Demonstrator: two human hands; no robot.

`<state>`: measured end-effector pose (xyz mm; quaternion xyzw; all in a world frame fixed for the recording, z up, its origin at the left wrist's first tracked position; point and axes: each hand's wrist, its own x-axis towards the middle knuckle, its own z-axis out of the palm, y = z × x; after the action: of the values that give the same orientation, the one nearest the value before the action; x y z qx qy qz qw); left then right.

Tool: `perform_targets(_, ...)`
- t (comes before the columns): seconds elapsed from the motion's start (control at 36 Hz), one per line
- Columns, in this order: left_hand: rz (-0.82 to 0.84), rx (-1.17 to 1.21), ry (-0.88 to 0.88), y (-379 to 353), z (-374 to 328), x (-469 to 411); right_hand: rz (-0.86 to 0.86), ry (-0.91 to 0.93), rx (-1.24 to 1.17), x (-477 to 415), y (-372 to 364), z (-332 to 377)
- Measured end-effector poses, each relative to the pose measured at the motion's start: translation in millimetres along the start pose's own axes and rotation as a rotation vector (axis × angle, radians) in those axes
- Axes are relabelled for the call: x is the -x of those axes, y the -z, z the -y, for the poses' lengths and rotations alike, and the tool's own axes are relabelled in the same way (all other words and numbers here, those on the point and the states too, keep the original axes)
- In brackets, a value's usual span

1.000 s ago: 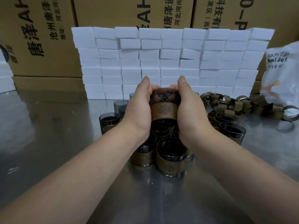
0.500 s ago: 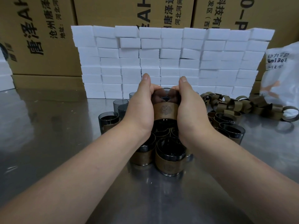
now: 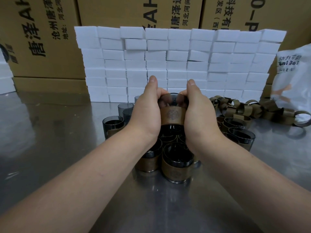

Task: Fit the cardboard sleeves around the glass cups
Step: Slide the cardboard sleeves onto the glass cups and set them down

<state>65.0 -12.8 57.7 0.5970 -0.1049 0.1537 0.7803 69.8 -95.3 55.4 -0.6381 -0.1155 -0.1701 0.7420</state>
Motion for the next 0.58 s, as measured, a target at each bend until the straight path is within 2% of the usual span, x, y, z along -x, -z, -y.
perform_targets(0.58,0.044,-0.033,0.005,1.4,-0.2,0.0,-0.014,0.026,0.064,2.0,1.1,3.2)
